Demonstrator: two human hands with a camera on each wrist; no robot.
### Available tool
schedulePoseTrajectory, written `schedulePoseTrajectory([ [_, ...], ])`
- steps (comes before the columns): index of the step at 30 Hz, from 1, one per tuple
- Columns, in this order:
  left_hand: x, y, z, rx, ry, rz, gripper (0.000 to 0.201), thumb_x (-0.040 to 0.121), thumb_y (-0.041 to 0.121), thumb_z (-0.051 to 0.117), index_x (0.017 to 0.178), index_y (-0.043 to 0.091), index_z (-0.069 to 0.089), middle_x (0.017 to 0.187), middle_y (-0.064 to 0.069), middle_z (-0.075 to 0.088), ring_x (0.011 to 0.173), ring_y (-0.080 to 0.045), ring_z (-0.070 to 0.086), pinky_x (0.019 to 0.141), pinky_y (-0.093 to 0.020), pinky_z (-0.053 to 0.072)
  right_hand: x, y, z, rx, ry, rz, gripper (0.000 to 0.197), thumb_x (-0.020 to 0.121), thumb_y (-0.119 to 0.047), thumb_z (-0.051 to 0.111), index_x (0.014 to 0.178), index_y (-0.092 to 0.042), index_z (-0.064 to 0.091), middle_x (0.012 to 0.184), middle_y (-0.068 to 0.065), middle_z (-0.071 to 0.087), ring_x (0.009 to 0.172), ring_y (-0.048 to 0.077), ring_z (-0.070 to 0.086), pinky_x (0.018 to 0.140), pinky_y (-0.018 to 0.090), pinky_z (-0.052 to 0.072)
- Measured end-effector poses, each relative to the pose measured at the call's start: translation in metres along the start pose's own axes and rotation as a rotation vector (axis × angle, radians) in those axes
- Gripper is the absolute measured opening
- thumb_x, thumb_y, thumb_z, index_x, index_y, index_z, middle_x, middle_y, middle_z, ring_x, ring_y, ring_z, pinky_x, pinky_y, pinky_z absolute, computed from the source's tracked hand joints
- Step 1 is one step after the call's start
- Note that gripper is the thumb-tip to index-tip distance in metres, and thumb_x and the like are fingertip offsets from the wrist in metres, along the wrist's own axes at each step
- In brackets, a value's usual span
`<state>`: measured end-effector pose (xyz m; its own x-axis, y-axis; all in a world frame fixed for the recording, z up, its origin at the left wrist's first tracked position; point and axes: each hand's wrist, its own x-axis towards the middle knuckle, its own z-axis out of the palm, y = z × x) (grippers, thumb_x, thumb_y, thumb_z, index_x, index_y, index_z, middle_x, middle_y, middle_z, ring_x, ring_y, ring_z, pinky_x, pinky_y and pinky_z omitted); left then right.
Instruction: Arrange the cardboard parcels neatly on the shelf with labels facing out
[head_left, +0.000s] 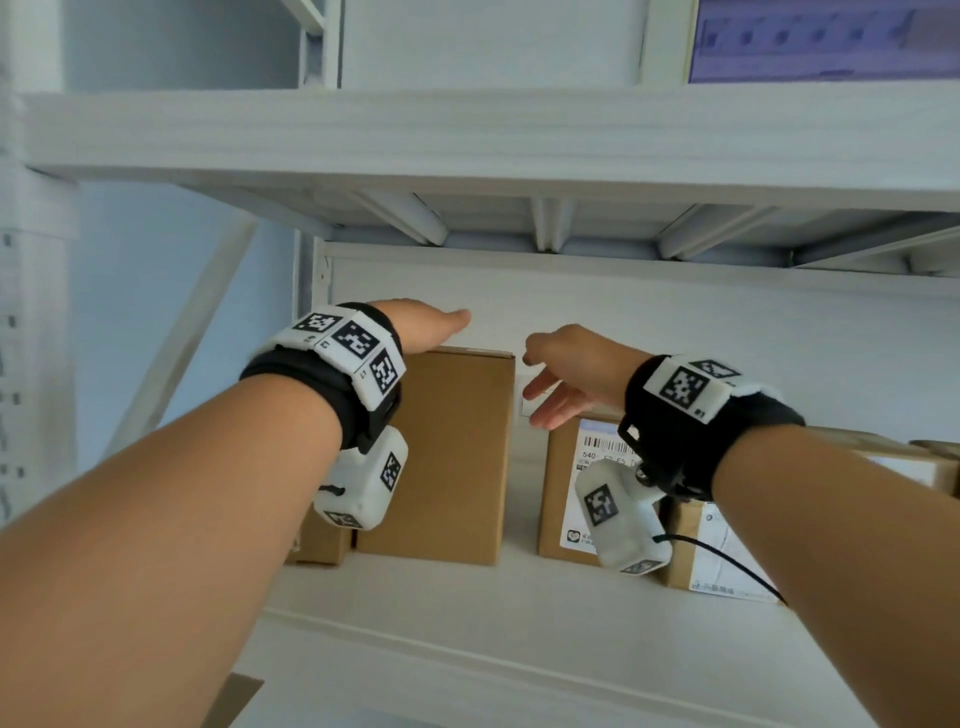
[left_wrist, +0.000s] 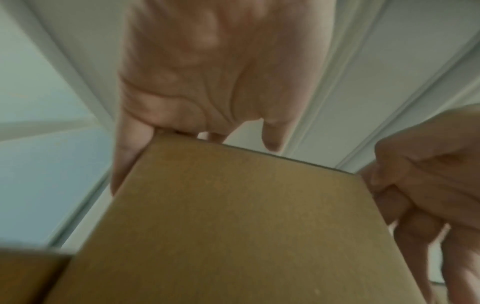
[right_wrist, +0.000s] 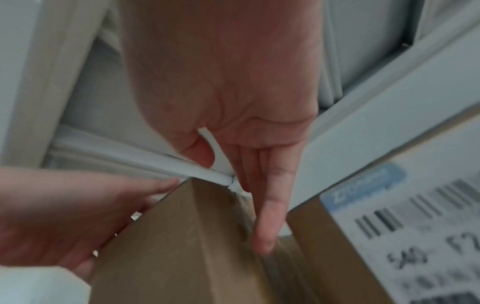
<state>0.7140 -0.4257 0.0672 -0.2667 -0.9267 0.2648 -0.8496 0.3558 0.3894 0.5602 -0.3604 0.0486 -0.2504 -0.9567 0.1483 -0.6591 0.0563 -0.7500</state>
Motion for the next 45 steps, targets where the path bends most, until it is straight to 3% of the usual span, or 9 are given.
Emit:
schedulePoseTrajectory([
  [5, -0.001, -0.012, -0.008, -0.141, 0.029, 0.020, 0.036, 0.092, 0.033, 0.057, 0.114, 0.004, 0.060, 0.092, -0.009, 0.061, 0.070, -0.019, 0.055, 0.059, -0.025, 0.043, -0.009, -0.009, 0.008, -0.012, 0.052, 0.001, 0.057, 0.092, -0.054, 0.043, 0.119, -0.005, 0.054, 0.101, 0.020, 0.069, 0.073, 0.032, 0.075, 0.074, 0.035, 0.062],
  [13, -0.022, -0.021, -0.050, -0.675, 0.303, 0.093, 0.021, 0.083, 0.029, 0.067, 0.090, 0.010, 0.060, 0.113, -0.016, 0.068, 0.103, -0.031, 0.066, 0.094, -0.045, 0.055, -0.041, -0.057, -0.009, -0.076, 0.374, -0.267, 0.047, 0.082, -0.043, 0.060, 0.109, -0.005, 0.061, 0.085, 0.006, 0.070, 0.067, 0.021, 0.074, 0.071, 0.037, 0.062],
  [18, -0.026, -0.040, -0.057, -0.873, 0.354, 0.092, 0.084, 0.043, 0.027, 0.077, 0.124, 0.010, 0.060, 0.112, -0.008, 0.068, 0.103, -0.029, 0.067, 0.090, -0.043, 0.057, -0.040, -0.065, 0.007, -0.035, 0.442, -0.325, 0.063, 0.072, -0.027, 0.069, 0.131, -0.015, 0.048, 0.102, 0.009, 0.068, 0.083, 0.024, 0.071, 0.077, 0.041, 0.061],
  [24, -0.024, -0.073, -0.060, -0.813, 0.396, 0.096, 0.089, 0.064, 0.001, 0.076, 0.144, 0.016, 0.040, 0.131, -0.011, 0.054, 0.118, -0.032, 0.055, 0.096, -0.047, 0.052, -0.018, -0.066, 0.032, 0.163, 0.354, -0.353, 0.073, 0.069, 0.000, 0.069, 0.135, -0.018, 0.045, 0.122, 0.012, 0.063, 0.105, 0.028, 0.064, 0.085, 0.045, 0.057],
  [27, -0.018, -0.098, -0.058, -0.653, 0.420, 0.084, 0.092, 0.065, -0.004, 0.075, 0.145, 0.024, 0.040, 0.137, -0.012, 0.047, 0.119, -0.030, 0.050, 0.098, -0.044, 0.051, -0.005, -0.066, 0.060, 0.300, 0.214, -0.369, 0.067, 0.076, 0.016, 0.057, 0.135, -0.011, 0.044, 0.126, 0.014, 0.061, 0.105, 0.030, 0.064, 0.072, 0.034, 0.058],
  [30, -0.014, -0.120, -0.052, -0.508, 0.350, -0.013, 0.071, 0.066, -0.002, 0.068, 0.129, 0.027, 0.053, 0.131, -0.012, 0.041, 0.101, -0.025, 0.046, 0.087, -0.037, 0.051, 0.009, -0.064, 0.086, 0.360, 0.076, -0.322, 0.055, 0.082, 0.023, 0.046, 0.130, -0.002, 0.047, 0.125, 0.025, 0.059, 0.097, 0.036, 0.061, 0.062, 0.028, 0.049],
  [34, -0.008, -0.125, -0.046, -0.362, 0.269, -0.040, 0.022, 0.053, 0.025, 0.065, 0.073, 0.017, 0.058, 0.113, -0.021, 0.058, 0.111, -0.039, 0.055, 0.091, -0.049, 0.051, 0.028, -0.061, 0.092, 0.202, 0.088, -0.271, 0.031, 0.089, 0.010, 0.047, 0.112, -0.003, 0.063, 0.115, 0.019, 0.068, 0.092, 0.026, 0.065, 0.081, 0.033, 0.052],
  [39, 0.017, -0.119, -0.047, -0.261, 0.403, 0.061, 0.055, 0.062, 0.059, 0.052, 0.096, 0.020, 0.071, 0.115, -0.009, 0.063, 0.105, -0.035, 0.060, 0.092, -0.047, 0.049, 0.063, -0.058, 0.077, -0.107, 0.303, -0.265, 0.022, 0.083, -0.003, 0.056, 0.082, -0.020, 0.068, 0.103, 0.008, 0.073, 0.099, 0.025, 0.068, 0.092, 0.040, 0.054],
  [45, 0.046, -0.128, -0.039, -0.203, 0.443, 0.090, 0.040, 0.074, 0.051, 0.049, 0.067, 0.014, 0.064, 0.066, 0.005, 0.062, 0.071, -0.022, 0.061, 0.092, -0.050, 0.049, 0.115, -0.038, 0.085, -0.662, 0.186, -0.168, 0.033, 0.086, -0.025, 0.057, 0.117, -0.020, 0.064, 0.134, 0.000, 0.056, 0.118, 0.020, 0.056, 0.097, 0.029, 0.045],
])
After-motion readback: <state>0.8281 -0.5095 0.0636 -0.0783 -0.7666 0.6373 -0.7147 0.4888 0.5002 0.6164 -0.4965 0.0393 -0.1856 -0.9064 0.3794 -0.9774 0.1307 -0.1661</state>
